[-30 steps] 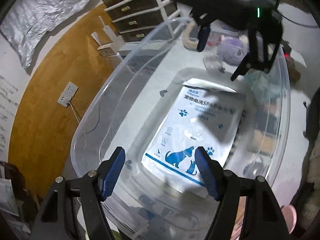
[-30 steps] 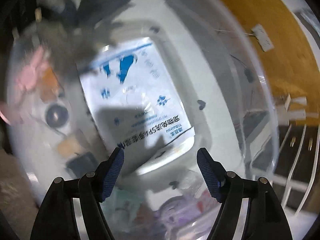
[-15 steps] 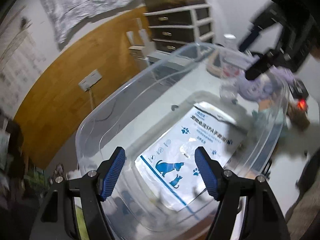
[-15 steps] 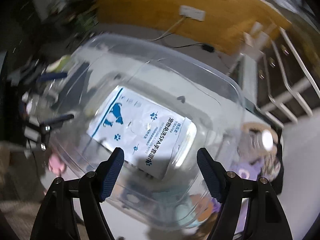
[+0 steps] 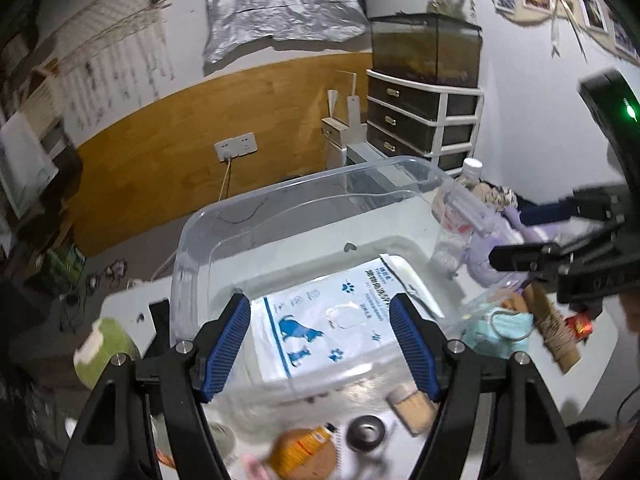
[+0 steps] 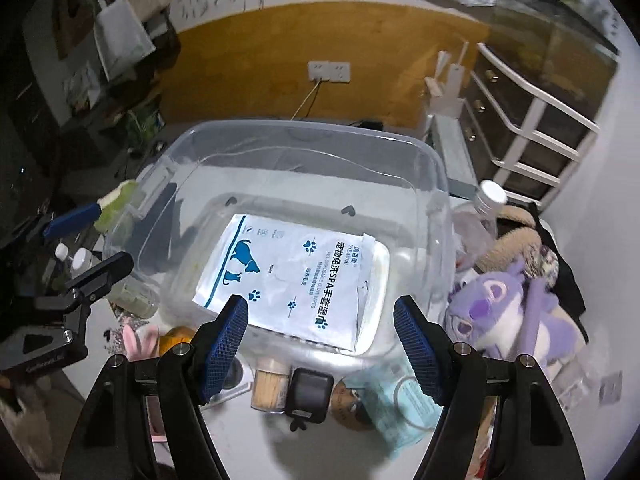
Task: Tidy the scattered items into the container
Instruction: 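Raise both grippers away from the clear container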
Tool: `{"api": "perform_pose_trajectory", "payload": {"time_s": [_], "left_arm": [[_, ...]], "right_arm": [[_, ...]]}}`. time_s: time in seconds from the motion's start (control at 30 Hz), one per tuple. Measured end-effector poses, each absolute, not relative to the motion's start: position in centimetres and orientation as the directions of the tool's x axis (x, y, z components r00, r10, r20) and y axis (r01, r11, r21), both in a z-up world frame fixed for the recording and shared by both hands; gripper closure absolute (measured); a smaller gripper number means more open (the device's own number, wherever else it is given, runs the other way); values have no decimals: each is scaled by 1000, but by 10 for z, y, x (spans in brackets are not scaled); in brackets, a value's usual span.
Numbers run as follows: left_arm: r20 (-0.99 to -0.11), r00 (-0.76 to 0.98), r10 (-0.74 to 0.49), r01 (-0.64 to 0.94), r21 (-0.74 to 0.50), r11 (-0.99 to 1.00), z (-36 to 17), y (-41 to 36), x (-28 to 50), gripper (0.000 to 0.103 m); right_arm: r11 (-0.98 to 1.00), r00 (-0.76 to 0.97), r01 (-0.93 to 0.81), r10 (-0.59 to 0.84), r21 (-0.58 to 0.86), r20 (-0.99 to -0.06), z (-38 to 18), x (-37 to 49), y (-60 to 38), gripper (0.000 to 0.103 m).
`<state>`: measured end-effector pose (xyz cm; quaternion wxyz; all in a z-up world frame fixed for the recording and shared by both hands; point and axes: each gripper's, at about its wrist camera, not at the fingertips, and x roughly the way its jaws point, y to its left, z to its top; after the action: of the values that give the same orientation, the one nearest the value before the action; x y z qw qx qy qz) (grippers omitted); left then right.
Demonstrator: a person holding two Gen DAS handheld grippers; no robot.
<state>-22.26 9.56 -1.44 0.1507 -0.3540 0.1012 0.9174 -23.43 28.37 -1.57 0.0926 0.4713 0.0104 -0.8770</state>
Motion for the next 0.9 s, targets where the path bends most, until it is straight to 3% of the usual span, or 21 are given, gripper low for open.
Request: {"api": "perform_pose_trajectory", "payload": {"time_s": [0.37,0.9], "left_arm": [[-689,-706,166,-262,36,-964,-9,105,-172,31],[-675,-729,119,-197,40,-980,8,131,-103,31]], "right_arm": [[-991,-585,76,-131,106,-801,13,-165,298,28],[-991,-670,68,-132,117,-731,110,-70,339,28]]}}
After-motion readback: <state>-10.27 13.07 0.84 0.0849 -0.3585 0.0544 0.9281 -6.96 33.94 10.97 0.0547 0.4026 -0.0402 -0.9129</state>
